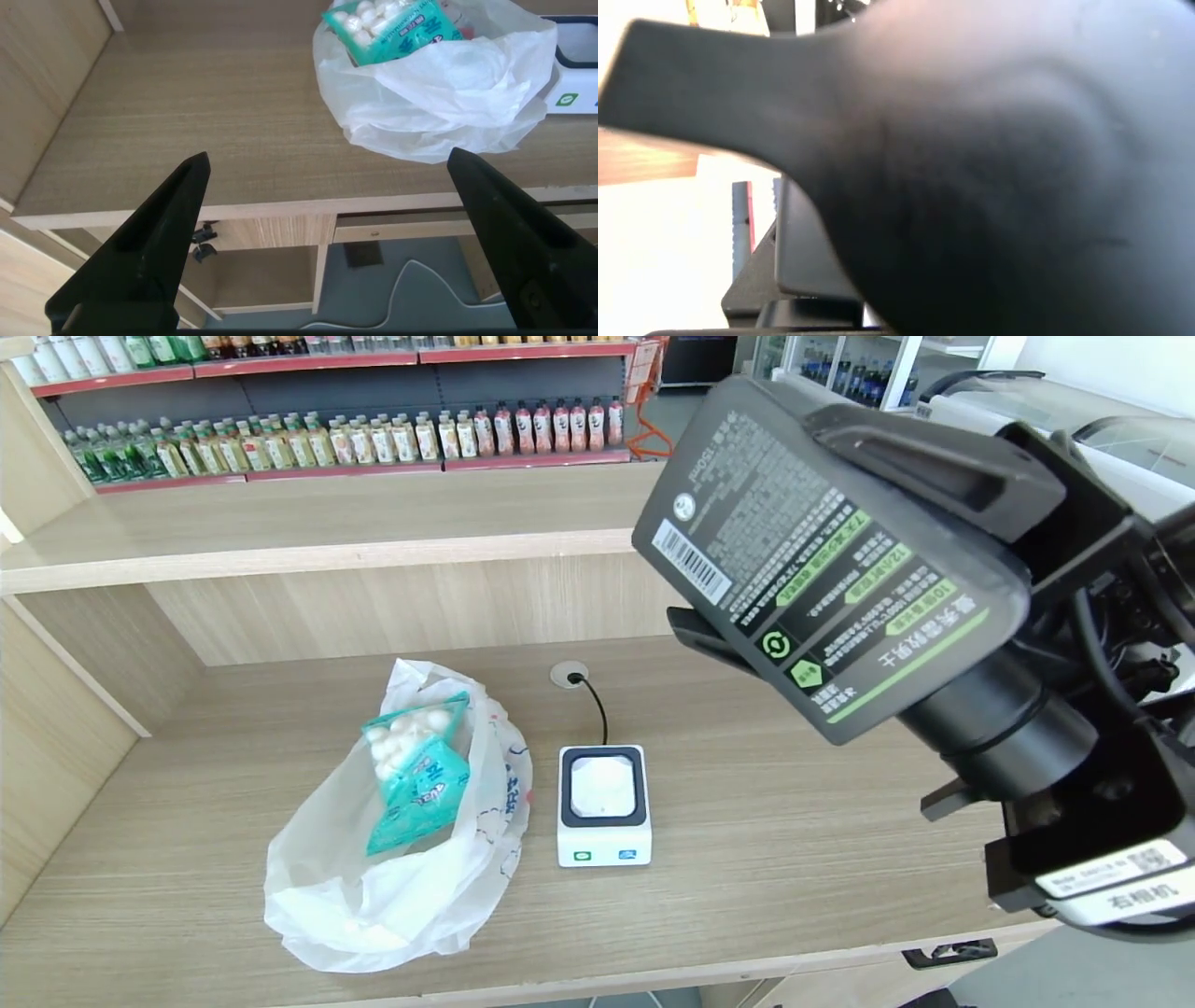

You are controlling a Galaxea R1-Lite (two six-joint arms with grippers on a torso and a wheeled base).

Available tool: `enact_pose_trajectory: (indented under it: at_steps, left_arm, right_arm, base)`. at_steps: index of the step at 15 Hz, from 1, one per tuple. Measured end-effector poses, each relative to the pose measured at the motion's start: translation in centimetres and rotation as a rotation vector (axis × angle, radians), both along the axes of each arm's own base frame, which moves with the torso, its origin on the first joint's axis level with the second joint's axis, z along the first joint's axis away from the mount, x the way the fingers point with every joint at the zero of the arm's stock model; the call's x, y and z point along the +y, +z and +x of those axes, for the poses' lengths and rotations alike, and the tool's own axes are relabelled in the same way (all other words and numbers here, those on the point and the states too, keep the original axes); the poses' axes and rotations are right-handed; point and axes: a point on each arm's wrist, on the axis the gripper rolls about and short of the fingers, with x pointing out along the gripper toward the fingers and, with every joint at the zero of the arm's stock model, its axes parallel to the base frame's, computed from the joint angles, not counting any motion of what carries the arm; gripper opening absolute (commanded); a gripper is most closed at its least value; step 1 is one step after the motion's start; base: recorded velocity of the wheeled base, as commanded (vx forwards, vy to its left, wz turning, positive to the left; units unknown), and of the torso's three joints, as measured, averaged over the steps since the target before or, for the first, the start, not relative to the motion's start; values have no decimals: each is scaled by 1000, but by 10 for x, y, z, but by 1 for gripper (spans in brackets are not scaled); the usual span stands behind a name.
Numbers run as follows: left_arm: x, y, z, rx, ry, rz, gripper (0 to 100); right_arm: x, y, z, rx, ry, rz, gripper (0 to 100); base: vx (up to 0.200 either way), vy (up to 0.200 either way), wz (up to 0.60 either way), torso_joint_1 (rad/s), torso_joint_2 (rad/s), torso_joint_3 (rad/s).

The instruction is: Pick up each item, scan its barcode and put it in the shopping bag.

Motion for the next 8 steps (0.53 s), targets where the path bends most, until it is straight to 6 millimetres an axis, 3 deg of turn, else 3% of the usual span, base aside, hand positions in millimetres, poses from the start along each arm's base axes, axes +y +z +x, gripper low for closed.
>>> enact_pose_trajectory:
  at_steps: [8]
  left_arm:
    - [0, 0, 0, 0, 0, 0, 100]
  right_arm:
    - [-1, -8, -5, 67, -54, 35, 0]
  base:
    - [0, 0, 0, 0, 0, 0]
